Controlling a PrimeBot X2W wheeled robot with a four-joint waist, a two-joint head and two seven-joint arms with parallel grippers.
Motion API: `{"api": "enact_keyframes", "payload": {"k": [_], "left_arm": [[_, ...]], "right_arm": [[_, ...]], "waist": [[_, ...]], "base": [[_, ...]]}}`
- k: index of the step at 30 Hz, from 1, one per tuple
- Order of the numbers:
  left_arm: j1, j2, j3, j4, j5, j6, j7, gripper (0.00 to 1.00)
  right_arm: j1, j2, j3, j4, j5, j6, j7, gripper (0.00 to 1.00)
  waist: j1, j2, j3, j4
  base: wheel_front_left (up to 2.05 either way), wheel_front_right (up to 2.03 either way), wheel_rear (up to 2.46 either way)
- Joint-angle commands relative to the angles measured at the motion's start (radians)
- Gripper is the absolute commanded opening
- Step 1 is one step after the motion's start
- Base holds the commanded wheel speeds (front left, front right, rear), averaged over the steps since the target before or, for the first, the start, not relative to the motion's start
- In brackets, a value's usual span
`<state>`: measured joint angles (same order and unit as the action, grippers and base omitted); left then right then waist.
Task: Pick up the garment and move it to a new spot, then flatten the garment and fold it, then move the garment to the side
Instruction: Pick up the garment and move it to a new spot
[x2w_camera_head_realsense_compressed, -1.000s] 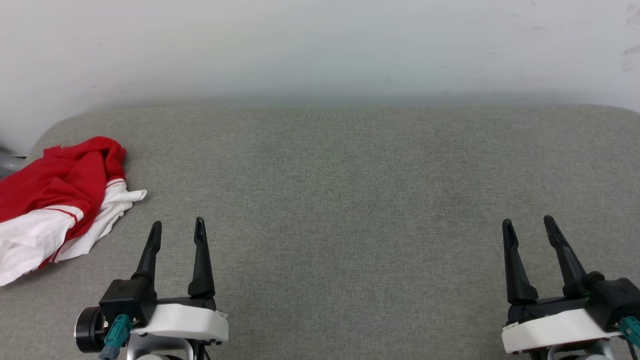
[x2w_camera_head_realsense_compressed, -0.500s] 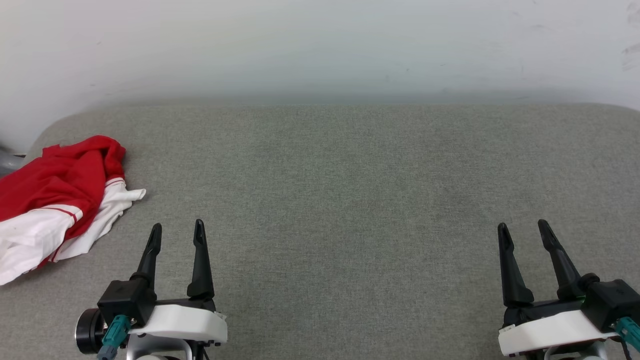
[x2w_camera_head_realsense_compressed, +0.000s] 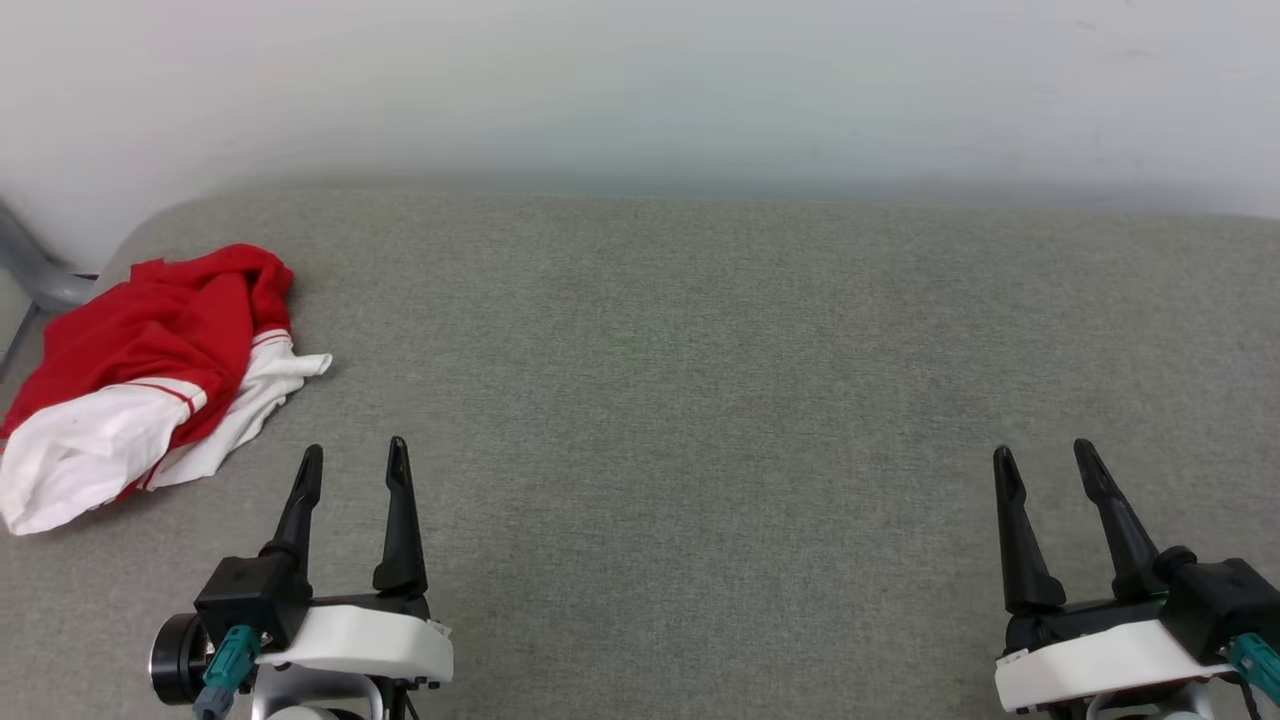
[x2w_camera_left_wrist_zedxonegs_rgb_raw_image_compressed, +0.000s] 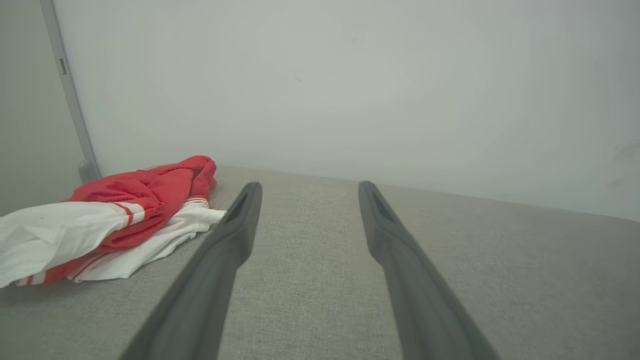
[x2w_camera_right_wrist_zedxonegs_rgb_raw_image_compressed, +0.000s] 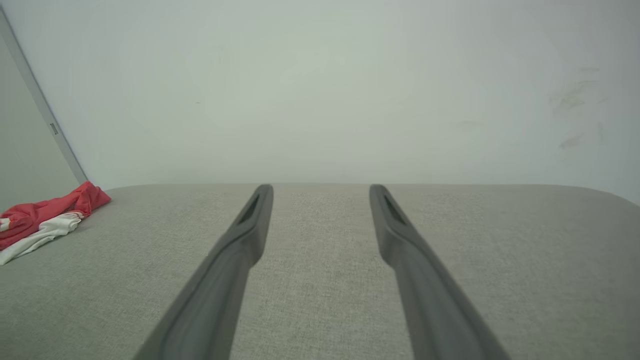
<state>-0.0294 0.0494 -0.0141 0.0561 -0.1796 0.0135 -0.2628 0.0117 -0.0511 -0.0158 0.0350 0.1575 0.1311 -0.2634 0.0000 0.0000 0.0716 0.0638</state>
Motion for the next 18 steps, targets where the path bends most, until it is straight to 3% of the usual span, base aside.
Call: {"api": "enact_keyframes", "payload": {"k": [1,18], "left_arm": [[-0.013,0.002,0.006,0.001,-0.001,0.005,-0.003,1.0],[-0.01,0.002,0.02,0.015,-0.026,0.017,-0.003,1.0]], "right_arm": [[-0.001,0.002,0.004,0.001,-0.001,-0.001,-0.002,1.0],[-0.002,0.002,0.027,-0.003,-0.031,-0.001,-0.002,1.0]], "waist": [[0.0,0.0,0.004,0.027],[0.0,0.0,0.018,0.222]], "base": [[0.0,0.0,0.0],[0.0,0.0,0.0]]}}
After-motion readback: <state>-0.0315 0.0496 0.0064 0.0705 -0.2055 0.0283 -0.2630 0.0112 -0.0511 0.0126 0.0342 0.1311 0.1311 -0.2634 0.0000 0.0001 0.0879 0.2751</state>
